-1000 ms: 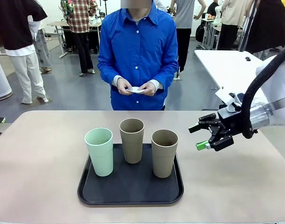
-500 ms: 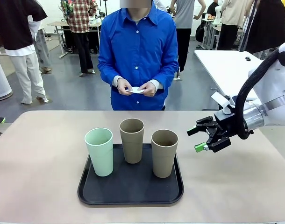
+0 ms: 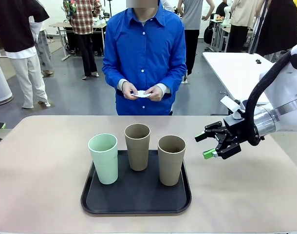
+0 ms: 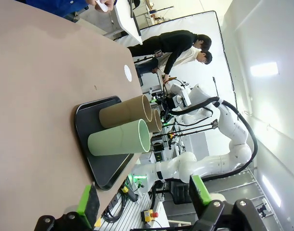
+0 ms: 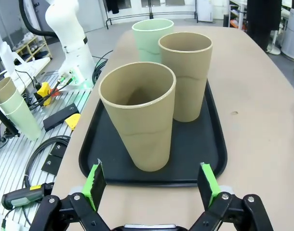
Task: Place coasters on the table and set cups on them.
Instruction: Pick up one Reusable plastic cup and place it on a coaster set by the human.
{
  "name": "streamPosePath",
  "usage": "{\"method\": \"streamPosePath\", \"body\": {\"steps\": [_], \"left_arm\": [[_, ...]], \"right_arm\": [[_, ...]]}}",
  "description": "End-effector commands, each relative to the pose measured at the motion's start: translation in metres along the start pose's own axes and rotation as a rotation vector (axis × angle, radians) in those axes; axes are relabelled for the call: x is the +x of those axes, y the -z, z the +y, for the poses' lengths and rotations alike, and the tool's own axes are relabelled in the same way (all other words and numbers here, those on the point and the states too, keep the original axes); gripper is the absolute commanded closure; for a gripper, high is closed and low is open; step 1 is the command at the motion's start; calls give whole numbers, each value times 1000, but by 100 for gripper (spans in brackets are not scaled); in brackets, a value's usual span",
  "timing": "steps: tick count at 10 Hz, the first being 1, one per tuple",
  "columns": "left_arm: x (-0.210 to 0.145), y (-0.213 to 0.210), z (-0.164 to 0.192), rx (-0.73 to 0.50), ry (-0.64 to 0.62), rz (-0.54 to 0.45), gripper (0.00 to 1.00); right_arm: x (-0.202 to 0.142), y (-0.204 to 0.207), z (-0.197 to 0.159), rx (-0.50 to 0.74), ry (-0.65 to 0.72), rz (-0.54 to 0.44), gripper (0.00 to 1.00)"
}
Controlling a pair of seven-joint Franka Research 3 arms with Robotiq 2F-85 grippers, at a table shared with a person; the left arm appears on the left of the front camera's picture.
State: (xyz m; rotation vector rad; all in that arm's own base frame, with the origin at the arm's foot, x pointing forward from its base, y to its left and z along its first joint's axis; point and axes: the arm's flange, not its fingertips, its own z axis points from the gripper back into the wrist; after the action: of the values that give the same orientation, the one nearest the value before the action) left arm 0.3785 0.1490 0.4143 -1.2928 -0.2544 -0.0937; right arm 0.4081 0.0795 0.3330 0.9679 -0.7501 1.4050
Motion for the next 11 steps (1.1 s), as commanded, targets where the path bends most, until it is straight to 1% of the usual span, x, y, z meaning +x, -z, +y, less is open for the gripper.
{"method": "streamPosePath", "body": {"steps": [1,2,3,4,5,6,8,10,11], "left_arm": [[-1,-1,-1,-8,9,-2,0],[-1,-1,-1,-8,9,-2,0],[-1,-1,-1,-8,9,-2,0],[-1,-1,-1,-8,9,-2,0],[-1,-1,-1,-8,9,-2,0],[-1,-1,-1,-8,9,-2,0],[-1,-1,-1,-8,9,-2,0],[-1,-1,-1,-8,9,-2,0],[-1,-1,-1,-8,9,-2,0]], "right_arm": [[0,0,0,0,0,0,0],[-5,5,-3,-42,47,-41,0],[-9,7,0,-55,52,-69,0],[-15,9,7,-15,45,-83,0],[-20,10,12,22,7,-87,0],[-25,14,16,32,-3,-102,0],[-37,27,19,89,25,-110,0],[-39,29,14,57,30,-137,0],[-39,34,13,61,32,-138,0]]}}
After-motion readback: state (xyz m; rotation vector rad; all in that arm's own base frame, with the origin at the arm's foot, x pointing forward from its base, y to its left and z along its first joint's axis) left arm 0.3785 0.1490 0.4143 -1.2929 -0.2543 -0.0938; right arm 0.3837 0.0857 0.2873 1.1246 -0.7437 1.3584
